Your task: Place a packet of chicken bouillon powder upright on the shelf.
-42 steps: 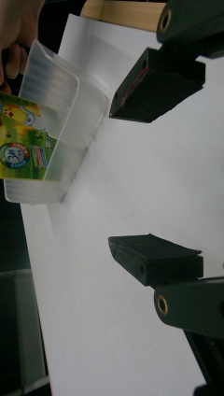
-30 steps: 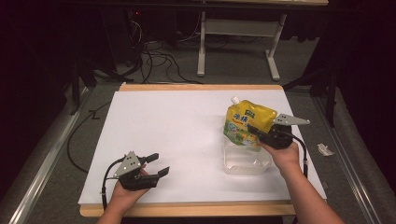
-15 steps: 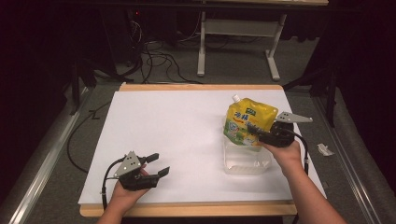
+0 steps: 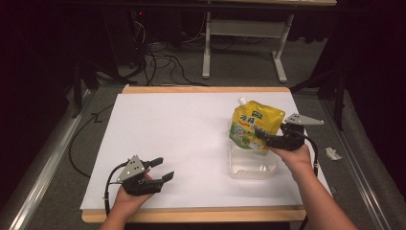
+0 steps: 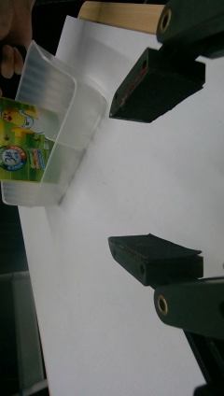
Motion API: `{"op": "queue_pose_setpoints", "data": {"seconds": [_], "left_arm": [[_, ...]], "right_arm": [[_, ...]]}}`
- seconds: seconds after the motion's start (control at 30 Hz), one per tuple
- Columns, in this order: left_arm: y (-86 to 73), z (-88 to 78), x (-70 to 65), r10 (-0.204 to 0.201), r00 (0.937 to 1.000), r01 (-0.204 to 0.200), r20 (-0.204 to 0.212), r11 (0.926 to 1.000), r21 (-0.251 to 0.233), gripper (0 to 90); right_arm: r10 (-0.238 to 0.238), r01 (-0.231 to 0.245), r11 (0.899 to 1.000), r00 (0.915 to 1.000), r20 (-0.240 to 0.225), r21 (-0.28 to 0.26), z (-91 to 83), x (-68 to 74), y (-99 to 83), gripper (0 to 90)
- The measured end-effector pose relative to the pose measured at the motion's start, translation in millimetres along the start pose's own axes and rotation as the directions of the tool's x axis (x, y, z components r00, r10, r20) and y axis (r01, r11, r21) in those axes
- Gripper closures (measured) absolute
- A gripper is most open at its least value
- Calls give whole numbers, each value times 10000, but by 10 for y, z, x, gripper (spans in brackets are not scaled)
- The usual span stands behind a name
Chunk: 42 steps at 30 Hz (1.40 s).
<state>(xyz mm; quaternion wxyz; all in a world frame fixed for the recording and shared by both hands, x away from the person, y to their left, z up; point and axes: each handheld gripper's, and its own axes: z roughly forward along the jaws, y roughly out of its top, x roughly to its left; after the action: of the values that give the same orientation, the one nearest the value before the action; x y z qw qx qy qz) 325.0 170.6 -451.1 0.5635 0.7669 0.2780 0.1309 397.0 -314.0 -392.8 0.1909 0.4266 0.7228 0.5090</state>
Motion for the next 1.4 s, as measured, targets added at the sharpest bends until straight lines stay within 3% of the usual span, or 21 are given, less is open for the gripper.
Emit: {"op": "queue_pose_setpoints", "data": {"seconds": [0.43,0.53,0.9,1.1,1.13,1.2,1.23,1.4], "left_arm": [[16,20,-34,37,10000,-37,85,10000,-19,327],[22,37,-51,38,9999,-39,131,10000,33,327],[61,68,-129,88,10000,-88,20,10000,-18,300],[76,76,-159,116,9999,-117,-32,9998,-141,275],[78,80,-163,127,9999,-128,-35,9999,-115,274],[79,83,-166,125,9999,-126,-31,9999,-103,273],[81,86,-171,131,9999,-131,-25,9999,-93,273],[86,86,-179,173,9999,-173,-4,9998,-86,272]], "right_arm": [[-5,5,10000,9998,194,13,-194,20,-68,213],[-61,55,9999,9988,491,117,-259,42,-105,210],[-244,254,9995,9983,527,-200,-571,180,-232,170],[-612,622,9977,9975,358,-254,-705,379,-240,146],[-774,778,9966,9968,193,-259,-716,474,-235,141],[-849,852,9960,9963,120,-252,-714,511,-232,138],[-1040,1037,9942,9945,-94,-286,-695,631,-220,131],[-1341,1325,9908,9891,-614,-287,-599,848,-202,115]]}}
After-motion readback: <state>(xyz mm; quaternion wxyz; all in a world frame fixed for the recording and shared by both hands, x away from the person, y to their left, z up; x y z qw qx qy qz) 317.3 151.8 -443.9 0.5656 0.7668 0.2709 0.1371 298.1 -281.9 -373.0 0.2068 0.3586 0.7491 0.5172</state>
